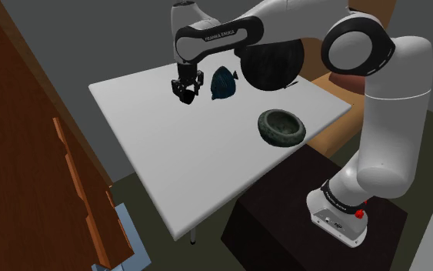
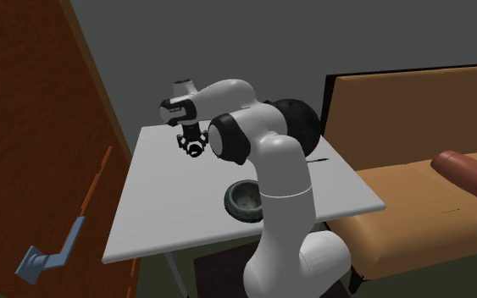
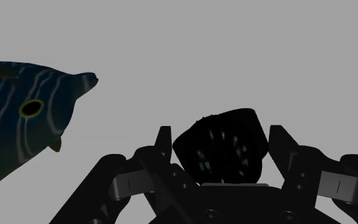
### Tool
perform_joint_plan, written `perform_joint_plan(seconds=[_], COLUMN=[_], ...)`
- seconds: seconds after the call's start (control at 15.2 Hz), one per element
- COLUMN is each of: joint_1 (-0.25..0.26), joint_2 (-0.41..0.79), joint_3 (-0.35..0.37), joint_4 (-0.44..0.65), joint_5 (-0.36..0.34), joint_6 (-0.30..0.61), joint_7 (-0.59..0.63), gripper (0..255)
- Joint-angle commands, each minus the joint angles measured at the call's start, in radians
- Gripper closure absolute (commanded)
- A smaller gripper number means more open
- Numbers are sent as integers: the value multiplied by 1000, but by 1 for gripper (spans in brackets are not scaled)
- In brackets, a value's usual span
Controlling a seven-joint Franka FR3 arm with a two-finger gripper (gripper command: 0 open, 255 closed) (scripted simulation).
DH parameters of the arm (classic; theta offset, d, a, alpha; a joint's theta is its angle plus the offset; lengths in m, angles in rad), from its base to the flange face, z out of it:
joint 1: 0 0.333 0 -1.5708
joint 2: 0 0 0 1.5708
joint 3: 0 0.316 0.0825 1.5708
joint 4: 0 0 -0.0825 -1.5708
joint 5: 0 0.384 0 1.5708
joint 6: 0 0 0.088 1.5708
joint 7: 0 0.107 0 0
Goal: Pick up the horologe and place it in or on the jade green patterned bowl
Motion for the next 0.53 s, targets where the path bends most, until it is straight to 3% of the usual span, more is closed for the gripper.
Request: perform_joint_plan(seconds=[0.0,0.46], joint_1=[-1,0], joint_2=[-11,-34], joint_3=[1,5], joint_4=[13,71], joint_5=[3,9], joint_6=[-23,-105], joint_7=[-2,-7], gripper=[255,255])
